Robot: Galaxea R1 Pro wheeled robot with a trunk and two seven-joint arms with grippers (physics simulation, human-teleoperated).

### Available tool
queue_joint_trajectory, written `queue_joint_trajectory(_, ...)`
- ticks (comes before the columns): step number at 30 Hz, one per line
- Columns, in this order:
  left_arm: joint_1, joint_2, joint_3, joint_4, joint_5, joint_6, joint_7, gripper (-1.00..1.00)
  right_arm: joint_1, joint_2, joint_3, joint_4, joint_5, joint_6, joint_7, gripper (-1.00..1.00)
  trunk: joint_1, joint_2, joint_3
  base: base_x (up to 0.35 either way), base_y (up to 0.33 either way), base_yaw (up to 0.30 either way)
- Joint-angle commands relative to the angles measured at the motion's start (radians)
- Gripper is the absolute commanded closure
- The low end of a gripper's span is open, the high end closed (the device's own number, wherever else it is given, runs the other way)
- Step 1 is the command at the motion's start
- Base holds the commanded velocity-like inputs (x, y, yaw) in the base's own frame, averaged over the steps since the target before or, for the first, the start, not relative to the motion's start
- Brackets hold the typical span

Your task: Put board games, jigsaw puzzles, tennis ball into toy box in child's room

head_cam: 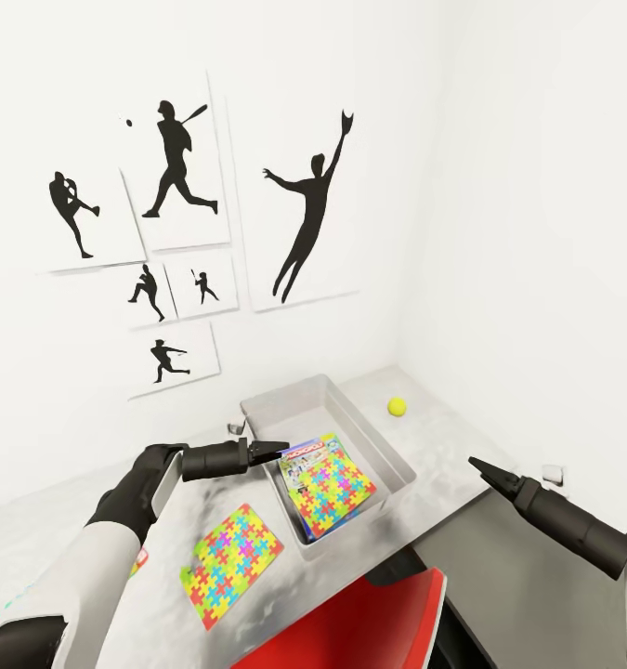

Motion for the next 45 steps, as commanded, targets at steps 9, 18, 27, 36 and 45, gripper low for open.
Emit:
queue_joint_trajectory(9,-0.001,0.0,0.001,0.0,0.003,0.009,-0.002,-1.0,-0.001,0.0,0.0,0.0,-0.003,0.006,0.002,-1.0,0.001,-0.002,-0.002,-0.028,0.091,0.0)
queue_joint_trajectory(18,-0.001,0.0,0.001,0.0,0.003,0.009,-0.002,-1.0,-0.001,0.0,-0.002,0.0,-0.002,0.006,0.002,-1.0,0.001,-0.002,0.001,-0.015,0.057,0.0)
queue_joint_trajectory(27,-0.001,0.0,0.001,0.0,0.003,0.009,-0.002,-1.0,-0.001,0.0,-0.002,0.0,-0.002,0.006,0.002,-1.0,0.001,-0.002,0.013,-0.083,0.004,0.0)
queue_joint_trajectory(36,-0.001,0.0,0.001,0.0,0.003,0.009,-0.001,-1.0,-0.001,0.0,-0.002,0.0,-0.003,0.006,0.002,-1.0,0.001,-0.002,0.016,-0.137,0.0,0.0)
queue_joint_trajectory(45,0.0,0.0,0.001,0.0,0.003,0.009,-0.001,-1.0,-0.001,-0.001,-0.003,0.0,-0.003,0.006,0.001,-1.0,0.001,-0.002,0.016,-0.25,0.0,0.0)
